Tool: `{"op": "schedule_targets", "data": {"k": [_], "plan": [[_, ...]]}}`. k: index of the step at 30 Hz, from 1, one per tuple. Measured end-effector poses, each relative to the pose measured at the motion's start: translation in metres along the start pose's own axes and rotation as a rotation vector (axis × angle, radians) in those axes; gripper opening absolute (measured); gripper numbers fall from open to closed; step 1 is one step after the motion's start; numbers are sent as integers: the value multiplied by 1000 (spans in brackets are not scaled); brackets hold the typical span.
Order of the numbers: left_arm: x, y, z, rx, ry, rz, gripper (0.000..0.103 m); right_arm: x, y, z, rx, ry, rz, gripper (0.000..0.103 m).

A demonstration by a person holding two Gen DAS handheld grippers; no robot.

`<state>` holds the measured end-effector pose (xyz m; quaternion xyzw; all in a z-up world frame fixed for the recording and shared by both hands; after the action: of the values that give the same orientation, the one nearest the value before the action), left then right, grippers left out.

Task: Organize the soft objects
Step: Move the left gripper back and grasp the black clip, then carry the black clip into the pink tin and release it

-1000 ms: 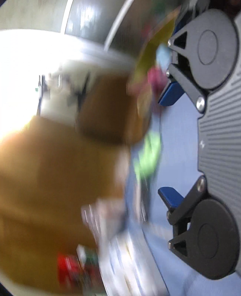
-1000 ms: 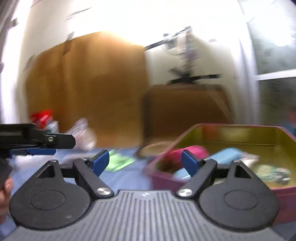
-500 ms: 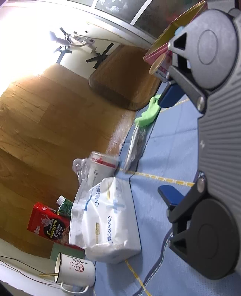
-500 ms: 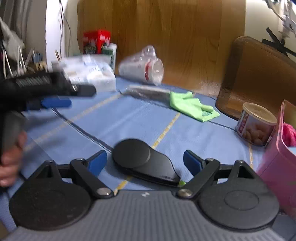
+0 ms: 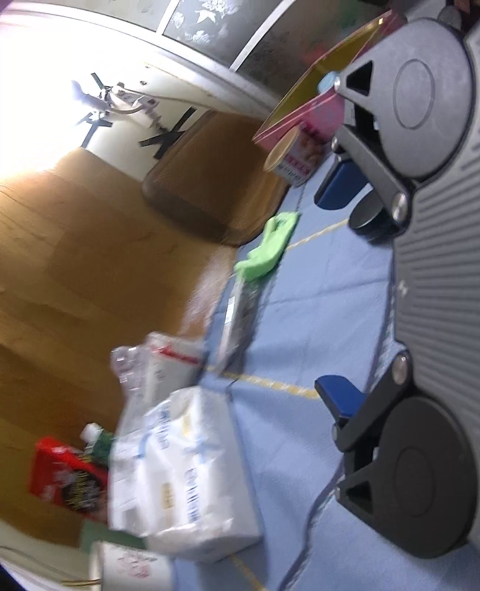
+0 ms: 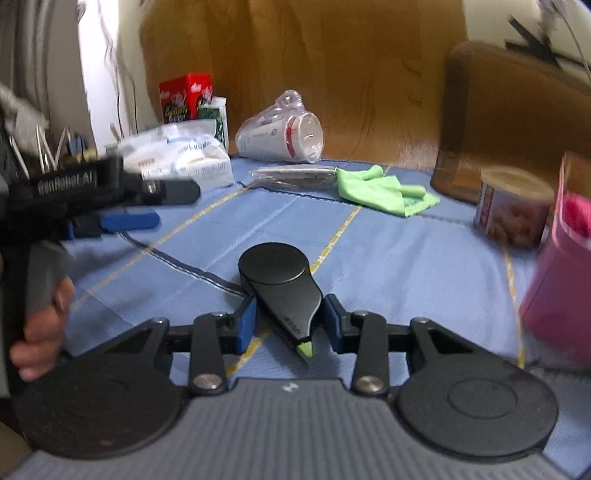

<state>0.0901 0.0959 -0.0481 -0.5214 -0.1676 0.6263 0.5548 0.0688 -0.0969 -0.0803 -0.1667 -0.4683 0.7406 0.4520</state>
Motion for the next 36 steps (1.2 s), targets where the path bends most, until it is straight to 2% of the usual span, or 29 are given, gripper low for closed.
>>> {"op": "schedule_targets", "data": {"k": [5, 10, 13, 16, 18, 23, 26, 29, 31, 35, 36], "plan": [[-9, 18, -1, 84, 129, 217, 102, -2, 5, 9, -9, -39, -68, 42], [-43, 30, -6, 148, 159, 201, 100, -1, 7, 13, -19, -54, -79, 42], [-62, 37, -13, 180, 173, 177, 95, -2, 8, 18, -37, -44, -84, 41], [-79, 41, -21, 201, 165, 127, 74, -3, 9, 25, -63, -25, -70, 41], [-90, 43, -27, 219, 157, 84, 48, -4, 9, 31, -89, 12, -41, 38], [-127, 41, -32, 223, 242, 20, 36, -27, 6, 46, -148, 84, -55, 36], [-157, 39, -35, 229, 291, -35, 36, -39, 5, 56, -183, 98, -87, 36], [-170, 41, -40, 227, 262, -84, 40, -40, 5, 60, -195, 141, -32, 36], [-162, 42, -42, 236, 232, -65, 41, -43, 8, 59, -177, 146, -25, 36], [-122, 43, -41, 268, 141, 74, 74, -52, 16, 59, -147, 118, -64, 36], [-112, 45, -41, 286, 132, 115, 77, -54, 16, 61, -140, 98, -100, 36]]}}
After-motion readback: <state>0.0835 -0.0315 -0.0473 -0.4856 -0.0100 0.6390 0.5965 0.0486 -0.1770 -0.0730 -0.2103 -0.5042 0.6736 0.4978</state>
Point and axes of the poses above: each gripper's, at about its wrist camera, not at the fingertips, and z roughly against the way its jaws point, x to its left, y to its underside, the point moved 9 cm from there along -z, roughly the way its jaws point, and after that the axes turned 1 degree about -x, right-handed, at the moved point
